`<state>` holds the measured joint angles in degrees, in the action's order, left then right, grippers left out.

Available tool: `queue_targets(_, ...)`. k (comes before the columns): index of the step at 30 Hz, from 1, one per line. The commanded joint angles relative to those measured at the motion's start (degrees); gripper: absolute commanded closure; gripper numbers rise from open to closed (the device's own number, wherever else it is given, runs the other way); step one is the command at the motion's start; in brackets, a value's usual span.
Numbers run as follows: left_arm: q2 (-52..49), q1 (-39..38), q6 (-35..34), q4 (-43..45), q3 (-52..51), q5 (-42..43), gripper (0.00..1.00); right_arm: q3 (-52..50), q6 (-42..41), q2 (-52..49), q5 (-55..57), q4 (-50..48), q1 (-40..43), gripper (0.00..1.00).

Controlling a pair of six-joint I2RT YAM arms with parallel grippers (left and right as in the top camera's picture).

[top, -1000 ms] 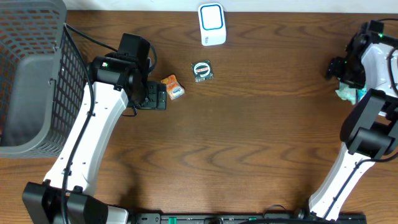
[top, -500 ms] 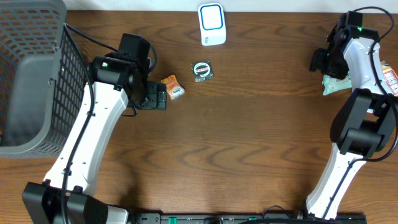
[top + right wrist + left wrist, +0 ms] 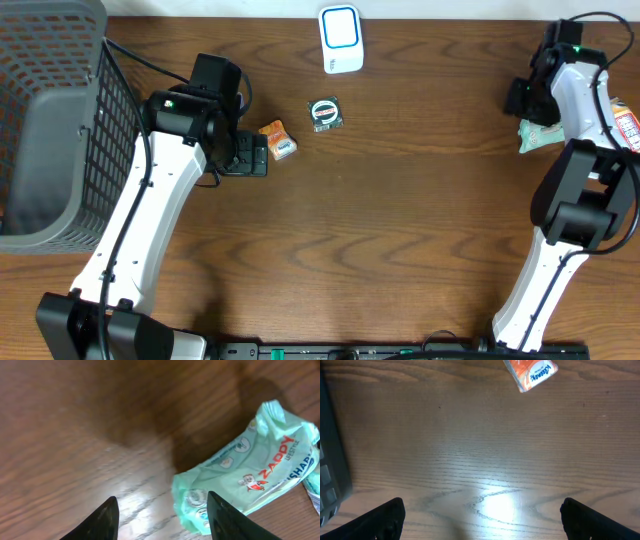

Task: Scan the item barcode
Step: 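Carry the Zappy pack to the table's right edge and release it, then reach the right gripper to the green Zam-Buk tin near the scanner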

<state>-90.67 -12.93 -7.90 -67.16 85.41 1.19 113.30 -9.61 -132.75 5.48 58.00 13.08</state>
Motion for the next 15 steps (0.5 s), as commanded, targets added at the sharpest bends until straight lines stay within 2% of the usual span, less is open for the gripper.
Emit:
queue_targets(1, -0.1, 0.0, -0.3, -0.2, -0.1, -0.3, 0.02, 0.9, -0.6, -1.5, 2.7, 1.4, 2.7, 0.51)
queue_targets(6, -0.1, 0.0, -0.3, -0.2, -0.1, -0.3, 0.02, 0.9, -0.6, -1.5, 7.8, 5.3, 6.5, 0.52)
queue_targets(15, -0.1, 0.0, -0.3, -0.2, -0.1, -0.3, 0.02, 1.1, -0.7, 0.6, 7.7, 7.1, 8.3, 0.48)
